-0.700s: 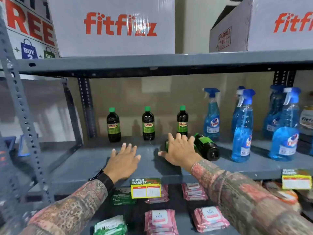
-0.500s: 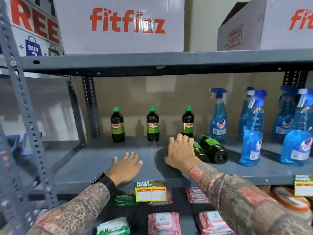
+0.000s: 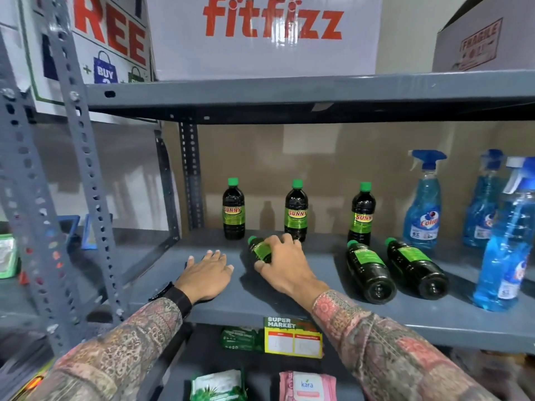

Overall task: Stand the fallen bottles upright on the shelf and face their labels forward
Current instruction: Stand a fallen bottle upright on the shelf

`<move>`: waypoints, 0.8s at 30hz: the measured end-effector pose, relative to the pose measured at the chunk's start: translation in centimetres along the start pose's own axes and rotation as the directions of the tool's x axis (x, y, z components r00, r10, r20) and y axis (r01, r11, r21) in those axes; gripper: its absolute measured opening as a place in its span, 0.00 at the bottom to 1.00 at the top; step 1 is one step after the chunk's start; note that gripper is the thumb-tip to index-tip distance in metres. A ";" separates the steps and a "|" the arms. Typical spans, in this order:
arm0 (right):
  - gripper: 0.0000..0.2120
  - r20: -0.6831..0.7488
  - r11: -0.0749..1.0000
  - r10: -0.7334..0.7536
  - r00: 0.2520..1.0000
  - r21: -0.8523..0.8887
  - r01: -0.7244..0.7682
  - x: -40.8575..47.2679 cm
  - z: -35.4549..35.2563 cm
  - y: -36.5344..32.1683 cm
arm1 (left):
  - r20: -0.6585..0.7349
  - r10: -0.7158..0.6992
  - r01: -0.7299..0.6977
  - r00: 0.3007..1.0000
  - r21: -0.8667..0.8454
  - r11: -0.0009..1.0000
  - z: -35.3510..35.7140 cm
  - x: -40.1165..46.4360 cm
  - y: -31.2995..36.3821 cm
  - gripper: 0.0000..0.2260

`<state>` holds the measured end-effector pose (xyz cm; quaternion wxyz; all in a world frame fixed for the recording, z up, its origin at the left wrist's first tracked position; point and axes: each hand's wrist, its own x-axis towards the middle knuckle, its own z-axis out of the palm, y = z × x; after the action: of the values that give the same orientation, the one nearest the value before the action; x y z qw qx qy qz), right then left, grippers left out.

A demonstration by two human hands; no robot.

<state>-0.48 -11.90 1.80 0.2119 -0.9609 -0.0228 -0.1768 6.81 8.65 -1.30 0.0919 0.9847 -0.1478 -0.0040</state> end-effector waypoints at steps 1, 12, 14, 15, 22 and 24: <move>0.31 0.011 1.000 -0.001 1.000 0.011 0.001 0.3 0.4 -0.3 | -0.007 -0.013 0.013 1.000 0.003 1.000 -0.1 0.0 -0.3 0.29; 0.35 0.133 0.982 0.166 0.977 -0.111 -0.152 3.2 -0.5 -2.8 | 0.005 -0.034 0.034 0.999 0.016 0.999 0.6 -0.5 -0.5 0.29; 0.41 0.152 0.953 0.239 0.959 -0.228 -0.201 4.0 -0.6 -3.6 | 0.007 -0.032 0.032 0.999 0.012 0.999 0.5 -0.5 -0.5 0.29; 0.44 0.165 0.938 0.272 0.948 -0.268 -0.222 4.2 -0.5 -3.9 | 0.006 -0.031 0.030 1.000 0.009 0.999 0.5 -0.6 -0.5 0.29; 0.33 0.088 0.979 0.203 0.975 -0.039 -0.200 5.0 0.7 -2.9 | 0.001 -0.028 0.028 1.000 0.003 1.000 0.8 -0.6 -0.5 0.29; 0.33 -0.001 0.957 0.153 0.988 0.250 -0.148 5.2 1.3 -2.6 | 0.002 -0.028 0.028 1.000 0.005 1.000 0.8 -0.5 -0.5 0.29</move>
<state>4.50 -9.21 3.55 0.3440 -0.9238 0.0305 -0.1656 6.50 9.14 -2.20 0.0890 0.9870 -0.1340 -0.0058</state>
